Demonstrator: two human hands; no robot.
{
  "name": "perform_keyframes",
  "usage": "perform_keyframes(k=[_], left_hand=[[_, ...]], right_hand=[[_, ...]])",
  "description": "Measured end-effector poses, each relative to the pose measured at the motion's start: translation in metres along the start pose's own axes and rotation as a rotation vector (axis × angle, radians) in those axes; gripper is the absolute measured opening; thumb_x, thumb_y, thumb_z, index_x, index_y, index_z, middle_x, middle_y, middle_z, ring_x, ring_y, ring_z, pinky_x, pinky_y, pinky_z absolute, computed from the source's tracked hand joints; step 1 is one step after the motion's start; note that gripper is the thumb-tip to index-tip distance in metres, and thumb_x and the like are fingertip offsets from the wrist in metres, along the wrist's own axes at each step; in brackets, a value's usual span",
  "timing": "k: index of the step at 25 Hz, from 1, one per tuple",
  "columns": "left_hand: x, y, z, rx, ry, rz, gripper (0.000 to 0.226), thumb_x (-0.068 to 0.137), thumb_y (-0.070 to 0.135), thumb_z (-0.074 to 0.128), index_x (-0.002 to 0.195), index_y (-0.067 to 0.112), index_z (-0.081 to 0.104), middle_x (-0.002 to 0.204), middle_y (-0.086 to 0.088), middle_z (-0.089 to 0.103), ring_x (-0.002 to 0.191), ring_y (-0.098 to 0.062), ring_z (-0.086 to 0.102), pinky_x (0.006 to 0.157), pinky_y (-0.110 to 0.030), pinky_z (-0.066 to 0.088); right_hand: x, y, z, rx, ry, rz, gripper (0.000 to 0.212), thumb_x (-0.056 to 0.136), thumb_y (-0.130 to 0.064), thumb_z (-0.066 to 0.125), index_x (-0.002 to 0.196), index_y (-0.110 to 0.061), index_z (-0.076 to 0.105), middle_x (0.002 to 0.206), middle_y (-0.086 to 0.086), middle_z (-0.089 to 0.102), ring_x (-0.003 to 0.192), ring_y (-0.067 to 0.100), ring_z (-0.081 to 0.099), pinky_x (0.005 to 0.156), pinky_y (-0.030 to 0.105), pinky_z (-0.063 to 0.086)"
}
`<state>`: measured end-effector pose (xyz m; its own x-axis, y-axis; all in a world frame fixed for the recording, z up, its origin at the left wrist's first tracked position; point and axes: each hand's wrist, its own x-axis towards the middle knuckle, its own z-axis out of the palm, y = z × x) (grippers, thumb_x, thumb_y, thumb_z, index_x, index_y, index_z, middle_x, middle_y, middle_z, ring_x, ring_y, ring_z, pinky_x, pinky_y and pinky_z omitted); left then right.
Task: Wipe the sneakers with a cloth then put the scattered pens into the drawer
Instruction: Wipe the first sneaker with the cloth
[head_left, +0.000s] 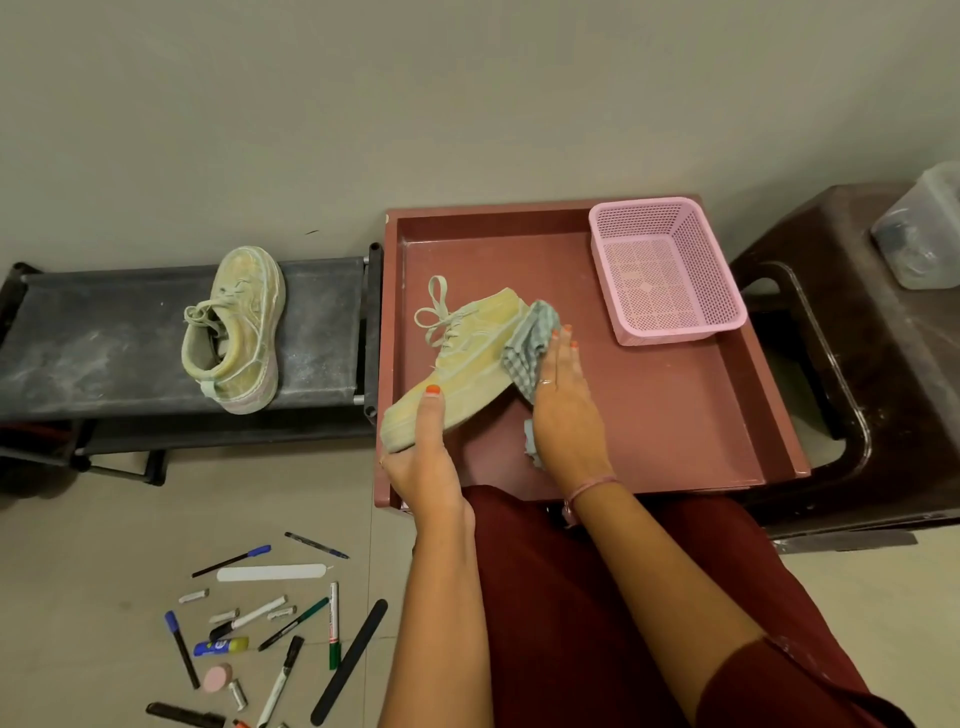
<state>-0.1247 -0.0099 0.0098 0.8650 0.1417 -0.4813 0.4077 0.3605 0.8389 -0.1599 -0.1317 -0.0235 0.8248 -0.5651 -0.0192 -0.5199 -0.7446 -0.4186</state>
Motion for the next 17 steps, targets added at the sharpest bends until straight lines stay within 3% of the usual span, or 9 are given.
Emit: perform_keyframes(k=[3, 5, 7, 9, 11, 13, 15, 17], left_hand=[[0.003, -0.003, 0.0, 0.001, -0.001, -0.006, 0.03, 0.081, 0.022, 0.075, 0.109, 0.013, 0.067, 0.104, -0.001, 0.073, 0.099, -0.013, 0.069, 0.084, -0.026, 0.053], [0.004, -0.003, -0.001, 0.008, 0.0, -0.008, 0.034, 0.081, 0.023, 0.075, 0.113, 0.011, 0.067, 0.106, -0.002, 0.072, 0.1, -0.013, 0.069, 0.084, -0.025, 0.053], [0.006, -0.004, -0.001, 0.008, 0.005, -0.016, 0.039, 0.081, 0.024, 0.076, 0.116, 0.01, 0.065, 0.108, -0.002, 0.072, 0.1, -0.012, 0.068, 0.083, -0.023, 0.053], [0.008, -0.006, -0.001, -0.002, 0.01, -0.025, 0.042, 0.08, 0.025, 0.076, 0.117, 0.009, 0.064, 0.109, -0.004, 0.071, 0.1, -0.013, 0.068, 0.084, -0.025, 0.053], [0.009, -0.007, -0.001, -0.013, 0.009, -0.029, 0.046, 0.077, 0.028, 0.078, 0.116, 0.008, 0.065, 0.108, -0.007, 0.072, 0.1, -0.018, 0.069, 0.085, -0.032, 0.055], [0.01, -0.008, -0.002, -0.017, -0.011, -0.026, 0.048, 0.076, 0.03, 0.078, 0.115, 0.006, 0.065, 0.105, -0.01, 0.073, 0.097, -0.023, 0.07, 0.081, -0.034, 0.057], [0.009, -0.009, -0.002, -0.009, -0.011, -0.021, 0.043, 0.079, 0.029, 0.075, 0.113, 0.005, 0.066, 0.103, -0.011, 0.073, 0.095, -0.024, 0.071, 0.077, -0.033, 0.057], [0.009, -0.01, -0.003, -0.018, -0.013, -0.012, 0.043, 0.077, 0.032, 0.077, 0.111, 0.007, 0.068, 0.103, -0.011, 0.073, 0.097, -0.026, 0.07, 0.083, -0.038, 0.057]], right_hand=[[0.031, 0.021, -0.013, 0.134, -0.07, 0.143, 0.067, 0.084, 0.012, 0.041, 0.147, 0.002, 0.02, 0.151, 0.019, 0.027, 0.139, 0.032, 0.028, 0.112, 0.033, 0.027], [0.042, 0.022, -0.023, 0.197, -0.076, 0.162, 0.075, 0.077, 0.019, 0.039, 0.147, -0.005, 0.025, 0.147, 0.014, 0.036, 0.133, 0.03, 0.038, 0.105, 0.028, 0.032], [0.036, 0.004, -0.027, 0.179, -0.052, 0.089, 0.085, 0.072, 0.023, 0.035, 0.149, -0.009, 0.02, 0.154, 0.009, 0.026, 0.142, 0.029, 0.024, 0.111, 0.026, 0.023], [0.014, -0.024, -0.026, 0.181, -0.065, -0.003, 0.087, 0.07, 0.023, 0.033, 0.15, -0.008, 0.014, 0.159, 0.007, 0.011, 0.147, 0.03, 0.003, 0.118, 0.032, 0.017], [-0.017, -0.053, -0.023, 0.241, -0.107, -0.063, 0.086, 0.074, 0.021, 0.035, 0.15, -0.008, 0.01, 0.16, 0.006, 0.005, 0.147, 0.028, -0.004, 0.12, 0.033, 0.011], [-0.044, -0.07, -0.023, 0.314, -0.027, -0.125, 0.078, 0.077, 0.019, 0.045, 0.148, -0.005, 0.023, 0.156, 0.011, 0.021, 0.145, 0.028, 0.014, 0.117, 0.031, 0.015], [-0.052, -0.067, -0.019, 0.255, 0.122, -0.198, 0.065, 0.074, 0.014, 0.058, 0.136, -0.001, 0.045, 0.141, 0.016, 0.047, 0.127, 0.03, 0.041, 0.109, 0.035, 0.033], [-0.044, -0.053, -0.013, 0.211, 0.218, -0.278, 0.05, 0.078, 0.008, 0.053, 0.126, -0.003, 0.058, 0.129, 0.01, 0.059, 0.106, 0.028, 0.054, 0.101, 0.028, 0.043]])
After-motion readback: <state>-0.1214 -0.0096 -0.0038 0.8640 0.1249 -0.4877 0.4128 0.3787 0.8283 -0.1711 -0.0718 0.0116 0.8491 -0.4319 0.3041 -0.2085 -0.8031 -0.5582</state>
